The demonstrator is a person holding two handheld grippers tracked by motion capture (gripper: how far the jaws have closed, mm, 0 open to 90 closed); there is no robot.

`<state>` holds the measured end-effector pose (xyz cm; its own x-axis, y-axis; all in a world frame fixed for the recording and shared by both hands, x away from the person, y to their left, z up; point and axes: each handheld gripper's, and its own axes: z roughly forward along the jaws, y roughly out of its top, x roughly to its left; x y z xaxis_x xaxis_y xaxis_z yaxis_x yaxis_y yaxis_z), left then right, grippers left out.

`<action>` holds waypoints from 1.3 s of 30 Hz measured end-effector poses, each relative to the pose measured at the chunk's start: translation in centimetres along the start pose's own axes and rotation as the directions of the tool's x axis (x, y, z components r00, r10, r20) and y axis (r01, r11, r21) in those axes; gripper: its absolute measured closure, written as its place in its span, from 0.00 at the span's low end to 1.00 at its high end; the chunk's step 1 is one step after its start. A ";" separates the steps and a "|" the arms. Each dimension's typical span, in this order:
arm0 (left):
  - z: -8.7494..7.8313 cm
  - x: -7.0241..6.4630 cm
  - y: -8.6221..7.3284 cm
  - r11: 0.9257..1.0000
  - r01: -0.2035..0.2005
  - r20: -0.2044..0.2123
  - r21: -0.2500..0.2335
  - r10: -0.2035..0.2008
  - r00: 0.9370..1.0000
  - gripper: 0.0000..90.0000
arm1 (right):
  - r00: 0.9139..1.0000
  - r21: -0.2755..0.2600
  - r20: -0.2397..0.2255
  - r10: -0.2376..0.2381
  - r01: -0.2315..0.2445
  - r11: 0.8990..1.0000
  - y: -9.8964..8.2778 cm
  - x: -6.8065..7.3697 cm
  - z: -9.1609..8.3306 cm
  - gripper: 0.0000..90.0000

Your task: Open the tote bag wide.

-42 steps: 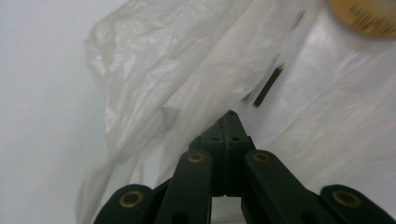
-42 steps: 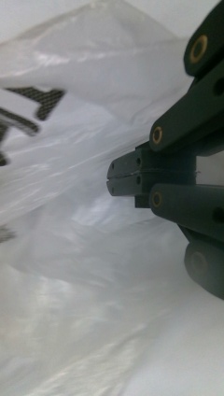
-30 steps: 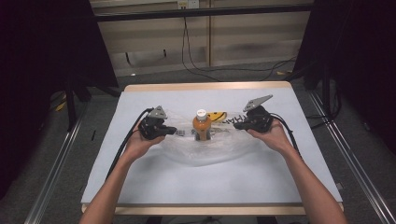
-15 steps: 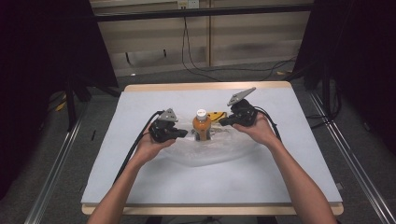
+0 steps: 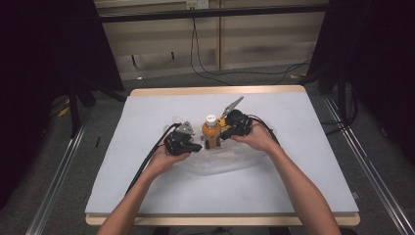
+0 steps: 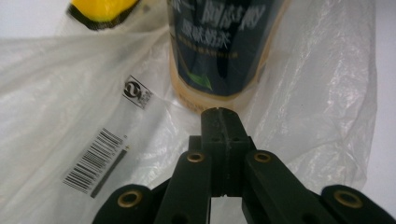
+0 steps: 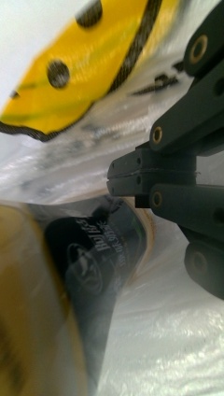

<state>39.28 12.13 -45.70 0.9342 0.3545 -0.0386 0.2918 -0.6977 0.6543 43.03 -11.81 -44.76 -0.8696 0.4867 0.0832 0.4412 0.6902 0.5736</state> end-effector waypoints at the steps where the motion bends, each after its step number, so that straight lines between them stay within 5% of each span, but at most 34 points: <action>1: 0.1 0.0 -0.1 1.000 -0.005 0.007 0.003 0.005 1.000 1.00 | 1.000 0.002 -0.002 -0.007 0.007 1.000 0.0 0.0 0.2 1.00; 8: 1.5 -0.9 -1.0 1.000 0.001 0.041 0.006 -0.001 0.999 1.00 | 1.000 0.060 -0.002 0.018 -0.017 0.998 -0.1 -0.5 1.6 1.00; 16: 1.5 -1.3 -1.1 1.000 -0.009 0.054 0.006 0.008 0.999 1.00 | 0.998 0.033 -0.011 0.061 -0.061 0.998 0.1 -1.3 2.5 1.00; 25: 1.2 -2.9 -1.1 0.997 -0.070 0.068 0.039 0.067 0.995 1.00 | 0.993 0.024 -0.001 0.120 -0.120 0.993 0.8 -2.3 3.1 1.00; 33: 1.6 -3.4 -1.0 0.999 -0.040 0.123 0.000 0.040 0.992 1.00 | 0.989 0.014 0.005 0.149 -0.149 0.989 1.3 -2.9 3.5 1.00; 39: 1.8 -4.5 -0.3 0.997 -0.064 0.134 -0.040 0.068 0.989 1.00 | 0.986 0.007 0.017 0.168 -0.168 0.986 1.6 -3.2 3.7 1.00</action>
<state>35.39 9.65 -47.12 0.9710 0.2194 -0.0946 0.2235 -0.6935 0.6849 47.33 -10.28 -47.12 -0.7789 0.6052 0.1644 0.5829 0.6019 0.5458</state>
